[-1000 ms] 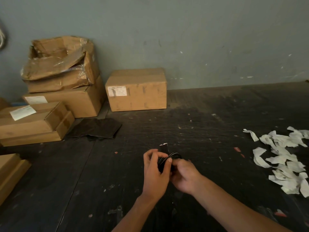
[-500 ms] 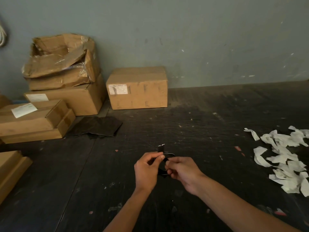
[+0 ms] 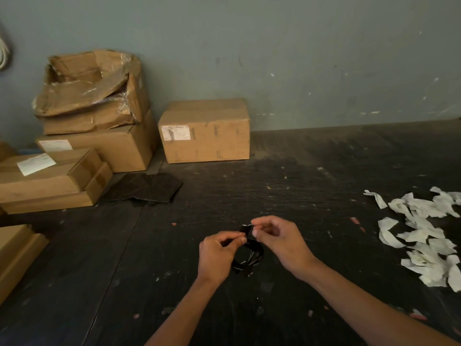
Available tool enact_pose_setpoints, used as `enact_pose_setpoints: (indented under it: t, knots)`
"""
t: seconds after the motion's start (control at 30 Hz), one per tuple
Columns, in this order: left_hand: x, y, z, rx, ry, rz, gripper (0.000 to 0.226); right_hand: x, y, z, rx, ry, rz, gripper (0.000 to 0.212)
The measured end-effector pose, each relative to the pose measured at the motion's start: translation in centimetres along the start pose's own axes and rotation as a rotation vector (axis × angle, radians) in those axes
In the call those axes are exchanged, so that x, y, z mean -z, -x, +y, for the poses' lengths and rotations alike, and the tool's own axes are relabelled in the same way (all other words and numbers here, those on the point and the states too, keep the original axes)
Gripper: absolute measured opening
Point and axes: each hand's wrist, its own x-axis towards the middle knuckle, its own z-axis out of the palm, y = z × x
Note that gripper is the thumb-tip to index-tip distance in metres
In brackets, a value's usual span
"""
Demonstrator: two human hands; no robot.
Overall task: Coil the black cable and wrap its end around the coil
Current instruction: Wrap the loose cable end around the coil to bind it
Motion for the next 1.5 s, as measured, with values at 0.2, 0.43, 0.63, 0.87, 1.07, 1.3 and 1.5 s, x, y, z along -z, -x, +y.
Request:
enact_pose_setpoints:
  t: [0.2,0.43,0.63,0.87,1.07,1.3,1.5]
  knots:
    - [-0.2,-0.5,0.2,0.110,0.125,0.032,0.017,0.5,0.6,1.9,0.309,0.499,-0.086,0.040]
    - [-0.3,-0.9,0.6,0.179,0.151,0.003,0.016,0.5,0.2,2.8,0.421,0.664,-0.025,0.022]
    - [-1.0,-0.5,0.8,0.091,0.016,-0.077,0.015,0.5,-0.5,2.2,0.280,0.482,0.036,0.011]
    - [-0.2,-0.9,0.6,0.074,-0.062,-0.239,0.019,0.2,-0.4,2.2,0.103,0.315,0.008,0.012]
    - [-0.2,-0.8,0.9,-0.001,-0.109,-0.235,0.018,-0.1,-0.7,2.2,0.095,0.310,0.063,0.017]
    - [-0.9,-1.0,1.0,-0.031,-0.045,-0.161,0.014,0.0,-1.5,2.2,0.070,0.341,0.054,0.032]
    - [-1.0,-1.7,-0.1,-0.064,-0.055,-0.165,0.020,0.1,-2.5,2.6,-0.036,0.245,0.101,0.034]
